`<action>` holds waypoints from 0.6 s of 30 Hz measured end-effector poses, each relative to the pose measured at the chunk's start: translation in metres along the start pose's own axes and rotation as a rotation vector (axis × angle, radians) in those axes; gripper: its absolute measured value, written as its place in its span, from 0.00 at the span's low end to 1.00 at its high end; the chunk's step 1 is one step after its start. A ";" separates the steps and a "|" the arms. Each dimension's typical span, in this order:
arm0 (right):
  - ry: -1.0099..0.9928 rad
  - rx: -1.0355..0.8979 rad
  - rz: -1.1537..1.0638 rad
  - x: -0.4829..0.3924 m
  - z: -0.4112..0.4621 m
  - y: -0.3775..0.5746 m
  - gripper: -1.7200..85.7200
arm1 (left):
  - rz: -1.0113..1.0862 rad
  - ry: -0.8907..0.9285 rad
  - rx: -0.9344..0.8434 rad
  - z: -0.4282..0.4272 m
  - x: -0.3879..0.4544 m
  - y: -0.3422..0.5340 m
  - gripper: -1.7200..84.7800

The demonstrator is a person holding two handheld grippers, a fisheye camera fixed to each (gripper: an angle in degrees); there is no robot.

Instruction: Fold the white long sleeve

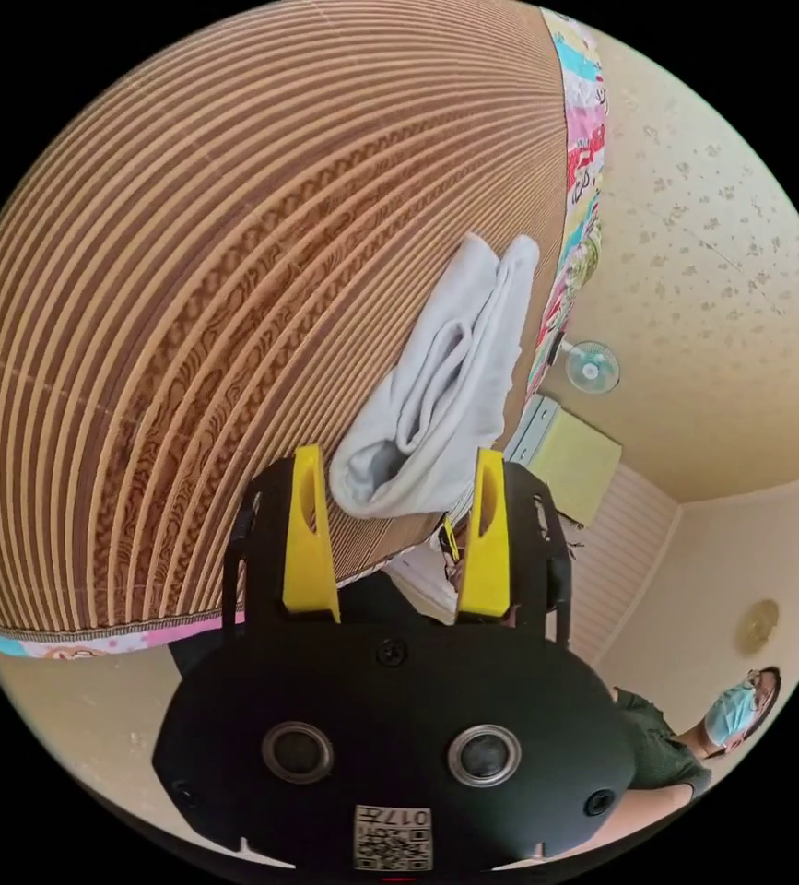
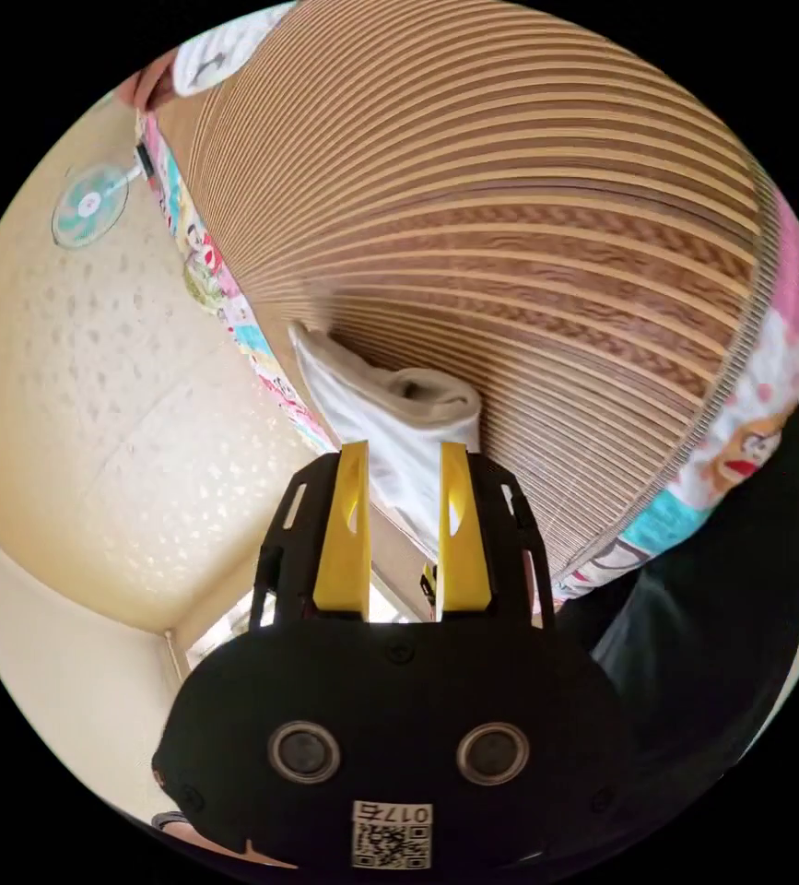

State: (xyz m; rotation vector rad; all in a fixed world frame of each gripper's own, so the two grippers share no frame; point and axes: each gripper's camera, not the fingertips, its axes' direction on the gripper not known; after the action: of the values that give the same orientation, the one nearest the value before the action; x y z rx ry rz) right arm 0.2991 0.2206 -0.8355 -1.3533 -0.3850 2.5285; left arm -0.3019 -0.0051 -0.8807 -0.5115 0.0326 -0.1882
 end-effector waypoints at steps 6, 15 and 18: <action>-0.085 0.122 0.022 0.024 -0.063 0.013 0.14 | 0.196 -0.324 -0.176 0.046 0.063 -0.047 0.11; -0.001 -0.045 -0.070 0.020 -0.058 -0.011 0.14 | 0.887 -0.688 -0.258 0.197 0.309 0.049 0.09; -0.076 -0.041 -0.047 0.030 -0.057 -0.015 0.14 | 1.035 -0.660 -0.345 0.294 0.342 0.087 0.09</action>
State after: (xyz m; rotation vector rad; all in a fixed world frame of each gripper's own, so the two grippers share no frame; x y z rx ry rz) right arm 0.3317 0.2512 -0.8842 -1.2499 -0.4800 2.5517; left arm 0.0720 0.1474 -0.6615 -0.8183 -0.3165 1.0170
